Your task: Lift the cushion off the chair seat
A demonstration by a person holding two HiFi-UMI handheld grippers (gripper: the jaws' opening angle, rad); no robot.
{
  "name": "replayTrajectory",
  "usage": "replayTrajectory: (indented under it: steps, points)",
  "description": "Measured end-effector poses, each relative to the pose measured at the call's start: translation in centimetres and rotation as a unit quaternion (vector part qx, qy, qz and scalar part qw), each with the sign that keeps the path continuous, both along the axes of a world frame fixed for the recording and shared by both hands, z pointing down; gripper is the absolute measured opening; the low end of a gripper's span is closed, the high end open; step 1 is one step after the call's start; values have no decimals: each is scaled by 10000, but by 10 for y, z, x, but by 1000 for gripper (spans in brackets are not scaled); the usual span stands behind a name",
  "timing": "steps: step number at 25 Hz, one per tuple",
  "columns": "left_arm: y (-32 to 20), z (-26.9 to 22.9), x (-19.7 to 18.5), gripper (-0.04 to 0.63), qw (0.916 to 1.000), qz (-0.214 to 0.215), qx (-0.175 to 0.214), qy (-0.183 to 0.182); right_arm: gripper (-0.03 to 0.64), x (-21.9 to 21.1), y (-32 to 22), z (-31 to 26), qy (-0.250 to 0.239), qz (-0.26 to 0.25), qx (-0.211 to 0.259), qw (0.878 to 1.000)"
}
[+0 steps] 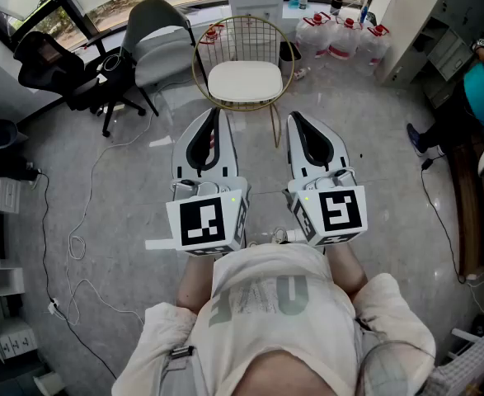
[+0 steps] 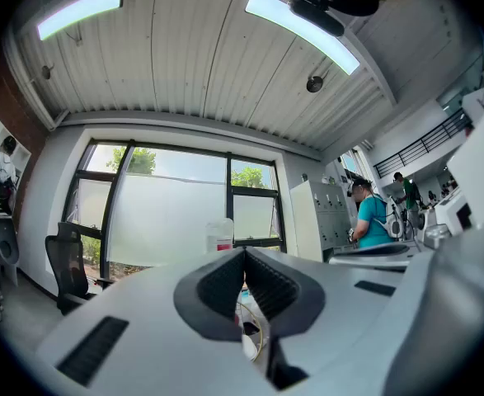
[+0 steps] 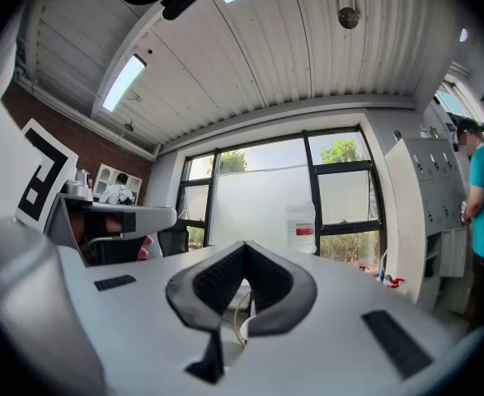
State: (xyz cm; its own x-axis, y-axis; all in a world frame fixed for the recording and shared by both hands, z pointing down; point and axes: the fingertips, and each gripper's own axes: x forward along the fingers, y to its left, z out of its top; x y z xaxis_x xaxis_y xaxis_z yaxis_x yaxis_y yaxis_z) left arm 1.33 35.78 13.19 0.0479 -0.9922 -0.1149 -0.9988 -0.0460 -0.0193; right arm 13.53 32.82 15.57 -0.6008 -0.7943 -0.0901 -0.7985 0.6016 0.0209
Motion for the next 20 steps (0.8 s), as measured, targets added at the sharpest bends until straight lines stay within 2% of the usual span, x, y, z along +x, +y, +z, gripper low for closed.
replayTrajectory:
  steps: [6,11,17,20]
  points:
    - [-3,6,4,14,10000,24,26,-32,15,4,-4,8,20,22,-30,10000]
    - [-9,15,-2,14,9999,16,-98,84,17,12,-5,9,-277,-106,-128,9995]
    - [-26,33,-2,14,9995,-95,-276,149,17,45,-19,22,-123,133,-109,9998]
    - [-37,40,4,14,9993,-173,-300,167,17,70,-31,29,-271,172,-215,9993]
